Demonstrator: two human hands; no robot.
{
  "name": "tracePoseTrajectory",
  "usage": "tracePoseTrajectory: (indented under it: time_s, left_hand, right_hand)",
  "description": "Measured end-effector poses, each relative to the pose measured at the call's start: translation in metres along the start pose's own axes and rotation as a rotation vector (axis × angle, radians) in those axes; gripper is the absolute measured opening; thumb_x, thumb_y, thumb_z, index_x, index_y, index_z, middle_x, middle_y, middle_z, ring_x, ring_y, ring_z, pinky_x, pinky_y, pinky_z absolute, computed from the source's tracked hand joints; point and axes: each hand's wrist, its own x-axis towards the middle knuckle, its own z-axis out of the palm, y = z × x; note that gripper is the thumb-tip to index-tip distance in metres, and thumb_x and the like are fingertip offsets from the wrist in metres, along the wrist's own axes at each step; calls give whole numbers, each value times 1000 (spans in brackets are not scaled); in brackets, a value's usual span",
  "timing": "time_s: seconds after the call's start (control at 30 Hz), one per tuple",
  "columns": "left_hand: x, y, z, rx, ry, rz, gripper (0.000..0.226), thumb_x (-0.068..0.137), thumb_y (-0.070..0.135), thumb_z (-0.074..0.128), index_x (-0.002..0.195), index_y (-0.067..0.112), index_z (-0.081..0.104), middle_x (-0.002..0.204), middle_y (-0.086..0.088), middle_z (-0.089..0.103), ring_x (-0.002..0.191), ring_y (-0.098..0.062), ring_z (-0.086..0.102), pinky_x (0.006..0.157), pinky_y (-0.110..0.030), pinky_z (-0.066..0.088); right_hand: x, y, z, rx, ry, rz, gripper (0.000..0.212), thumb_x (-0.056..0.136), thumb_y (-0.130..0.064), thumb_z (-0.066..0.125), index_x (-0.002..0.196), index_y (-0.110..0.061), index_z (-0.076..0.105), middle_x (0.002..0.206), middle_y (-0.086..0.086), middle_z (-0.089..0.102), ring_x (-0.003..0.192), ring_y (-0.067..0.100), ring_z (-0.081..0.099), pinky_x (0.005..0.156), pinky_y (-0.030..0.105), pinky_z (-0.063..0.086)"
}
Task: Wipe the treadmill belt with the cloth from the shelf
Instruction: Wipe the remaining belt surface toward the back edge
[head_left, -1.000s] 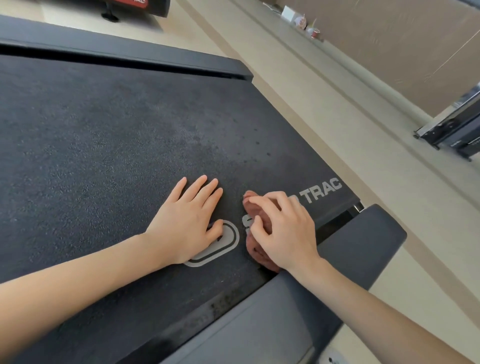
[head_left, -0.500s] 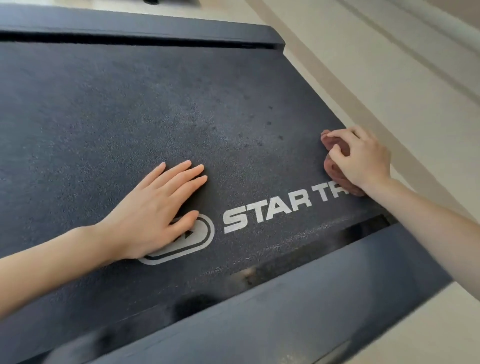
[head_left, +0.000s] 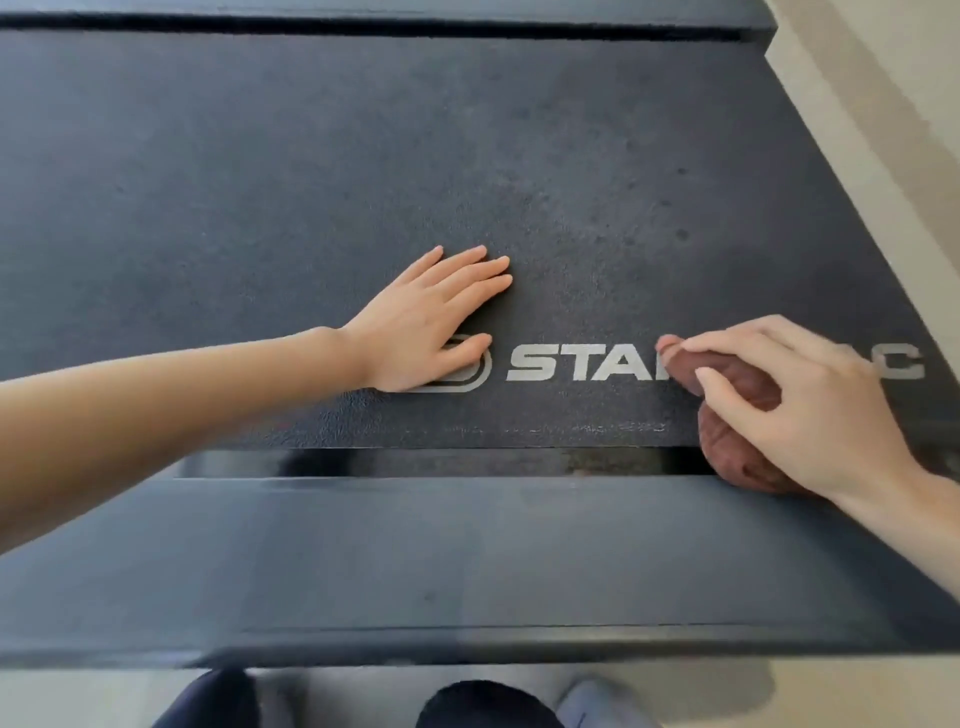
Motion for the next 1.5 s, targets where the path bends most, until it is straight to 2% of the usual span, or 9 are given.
tracePoseTrajectory:
  time_s: [0.17,0.3,0.6,0.83,1.0,1.1,1.2,1.33,1.5]
  left_hand:
    - [0,-1,3,-7,21,12,70,91,53,21,147,13,32,155,-2,26,145,-20,13,118,-42,6]
    - [2,-3,5,-11,24,18,73,89,55,18,147,12,32,155,-3,26,145,-21,14,118,-42,5]
    - [3,-5,8,-2,32,46,83,83,57,9,147,9,30,155,-6,25,145,-26,14,117,-46,5]
    - [2,-6,7,9,41,55,83,84,57,8,147,8,31,155,-7,25,145,-27,15,117,-48,7]
    - [1,-3,4,32,13,40,84,83,56,2,149,10,26,157,-5,20,146,-24,10,118,-46,5]
    - [4,-5,0,49,-8,80,83,84,56,4,149,11,27,157,-6,21,145,-26,12,117,-46,7]
    - [18,-3,-8,123,32,214,73,89,52,14,145,12,37,153,-8,30,143,-27,22,116,-46,12]
    - [54,29,-11,61,-39,314,80,84,55,-2,152,17,17,159,1,8,146,-15,-1,117,-35,-7]
    - [101,80,13,-22,1,419,78,86,54,4,152,16,18,159,-1,11,146,-16,2,118,-37,-5]
  right_hand:
    - [-18,-59,-8,101,-67,-54,26,84,-36,51,100,-31,70,96,-9,65,86,15,61,77,33,47]
    - [-34,-111,19,-60,-168,-194,27,85,-40,47,96,-28,69,89,-3,61,71,23,54,65,37,50]
    - [-24,-224,66,47,-159,-235,22,82,-34,52,92,-21,67,90,5,57,70,27,44,63,39,40]
    - [-50,-131,16,-126,-144,39,22,79,-38,50,91,-32,68,94,-8,57,81,20,54,63,27,43]
    - [-48,-50,-22,-236,-247,297,13,84,-33,55,91,-35,66,97,-10,58,92,22,57,69,37,48]
    - [-27,-25,-30,-258,-317,305,13,85,-31,57,94,-37,65,97,-11,59,96,19,56,75,35,45]
    - [4,-8,-40,-325,-236,191,15,87,-32,56,97,-36,67,97,-11,59,92,20,57,73,37,48]
    - [34,13,-35,-330,-95,145,21,89,-36,52,104,-31,66,102,-8,57,93,19,55,72,33,47]
    - [30,48,7,-314,-96,111,34,85,-39,43,105,-23,65,97,-2,56,88,22,58,66,34,49]
